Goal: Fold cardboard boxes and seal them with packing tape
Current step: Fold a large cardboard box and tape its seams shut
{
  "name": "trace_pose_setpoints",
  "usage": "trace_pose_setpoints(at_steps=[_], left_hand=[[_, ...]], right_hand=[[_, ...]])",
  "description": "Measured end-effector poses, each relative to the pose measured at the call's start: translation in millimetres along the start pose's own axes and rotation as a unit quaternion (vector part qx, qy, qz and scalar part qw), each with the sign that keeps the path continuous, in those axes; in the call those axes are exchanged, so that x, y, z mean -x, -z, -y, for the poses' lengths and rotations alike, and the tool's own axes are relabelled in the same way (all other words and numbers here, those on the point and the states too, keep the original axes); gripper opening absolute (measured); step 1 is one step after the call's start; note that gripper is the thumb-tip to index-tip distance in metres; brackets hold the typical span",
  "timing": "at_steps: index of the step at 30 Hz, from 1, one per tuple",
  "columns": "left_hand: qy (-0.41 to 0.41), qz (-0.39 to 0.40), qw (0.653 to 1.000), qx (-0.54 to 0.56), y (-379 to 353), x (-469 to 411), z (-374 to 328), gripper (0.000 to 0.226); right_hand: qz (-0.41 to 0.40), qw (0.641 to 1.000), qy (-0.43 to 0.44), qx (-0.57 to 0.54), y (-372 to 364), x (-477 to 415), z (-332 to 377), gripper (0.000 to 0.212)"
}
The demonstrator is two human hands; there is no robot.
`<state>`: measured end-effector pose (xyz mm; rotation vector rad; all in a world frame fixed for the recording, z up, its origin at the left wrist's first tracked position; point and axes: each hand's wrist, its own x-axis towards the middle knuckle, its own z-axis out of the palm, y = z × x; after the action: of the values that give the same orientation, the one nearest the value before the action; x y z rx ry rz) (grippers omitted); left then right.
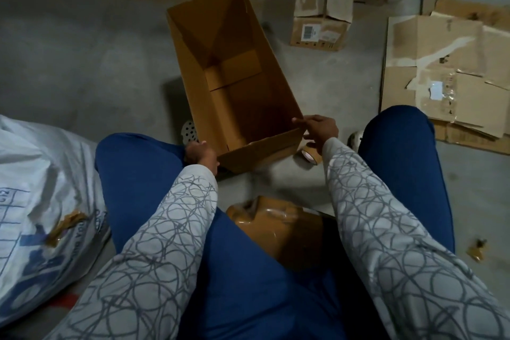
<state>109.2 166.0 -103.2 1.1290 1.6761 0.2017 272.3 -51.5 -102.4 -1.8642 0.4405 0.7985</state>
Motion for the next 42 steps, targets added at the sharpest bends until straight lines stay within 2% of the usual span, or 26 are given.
trace_pose_setpoints(at_steps=[3,6,10,13,14,15,16,17,18,19,20,21,23,24,25,26,29,31,34,35,37,39,42], left_hand=[[0.035,0.003,0.997,0.066,2,-1,-2,0.031],[0.04,-0.006,0.993,0.11,0,-1,-1,0.029],[0.026,0.0,0.995,0.1,-4,-2,3,0.033],[0.061,-0.032,0.988,0.135,-10,-1,-2,0.033],[0.061,-0.035,0.99,0.121,-13,-6,-1,0.034],[0.044,-0.033,0.995,0.089,-17,-8,0,0.037],[0.022,-0.033,0.998,0.055,-18,-8,0,0.039],[-0.011,-0.04,0.999,0.007,-18,-5,1,0.042],[-0.047,-0.058,0.997,-0.031,-19,0,1,0.048],[-0.094,-0.076,0.99,-0.074,-19,7,2,0.056],[-0.153,-0.087,0.976,-0.128,-20,16,4,0.067],[-0.226,-0.092,0.951,-0.19,-24,23,7,0.08],[-0.387,-0.061,0.858,-0.332,-34,26,18,0.104],[-0.438,-0.017,0.805,-0.399,-39,25,22,0.106],[-0.462,0.036,0.764,-0.45,-44,20,26,0.103],[-0.451,0.081,0.746,-0.484,-49,15,32,0.099],[-0.351,0.15,0.76,-0.527,-56,-2,51,0.108],[-0.336,0.176,0.756,-0.533,-60,-14,55,0.112],[-0.37,0.208,0.705,-0.568,-69,-27,52,0.102],[-0.365,0.219,0.706,-0.566,-71,-28,52,0.101],[-0.36,0.232,0.713,-0.555,-73,-25,59,0.104],[-0.37,0.212,0.703,-0.569,-70,-20,68,0.11],[-0.318,0.197,0.715,-0.591,-73,-23,75,0.116]], right_hand=[[0.017,0.976,-0.096,-0.197,2,-7,0,0.03],[0.04,0.949,-0.135,-0.283,-7,-20,-1,0.03],[0.079,0.921,-0.093,-0.371,-28,-24,3,0.048],[0.103,0.905,-0.039,-0.412,-47,-13,1,0.075],[0.098,0.917,-0.009,-0.387,-53,-7,-3,0.085],[0.072,0.945,0.041,-0.316,-57,-5,-9,0.093],[0.046,0.97,0.122,-0.205,-60,-2,-17,0.099],[0.034,0.971,0.227,-0.068,-62,-2,-27,0.104],[0.037,0.941,0.327,0.072,-64,-2,-35,0.108],[0.051,0.893,0.4,0.199,-66,-1,-42,0.113],[0.061,0.847,0.439,0.293,-68,2,-46,0.117],[0.054,0.817,0.456,0.349,-71,4,-48,0.119],[0.02,0.795,0.476,0.376,-76,6,-49,0.116],[0.009,0.792,0.483,0.372,-79,7,-48,0.113],[0.003,0.791,0.489,0.368,-82,7,-48,0.11],[0.004,0.792,0.491,0.363,-83,6,-47,0.109],[0.008,0.808,0.485,0.333,-82,13,-45,0.111],[-0.005,0.809,0.502,0.305,-83,22,-42,0.103],[0.0,0.753,0.567,0.334,-96,21,-40,0.075],[0.016,0.736,0.56,0.38,-101,16,-42,0.069],[0.045,0.731,0.483,0.48,-108,4,-53,0.068],[0.061,0.751,0.386,0.532,-105,-5,-70,0.077],[0.086,0.751,0.327,0.567,-95,-15,-89,0.084]])
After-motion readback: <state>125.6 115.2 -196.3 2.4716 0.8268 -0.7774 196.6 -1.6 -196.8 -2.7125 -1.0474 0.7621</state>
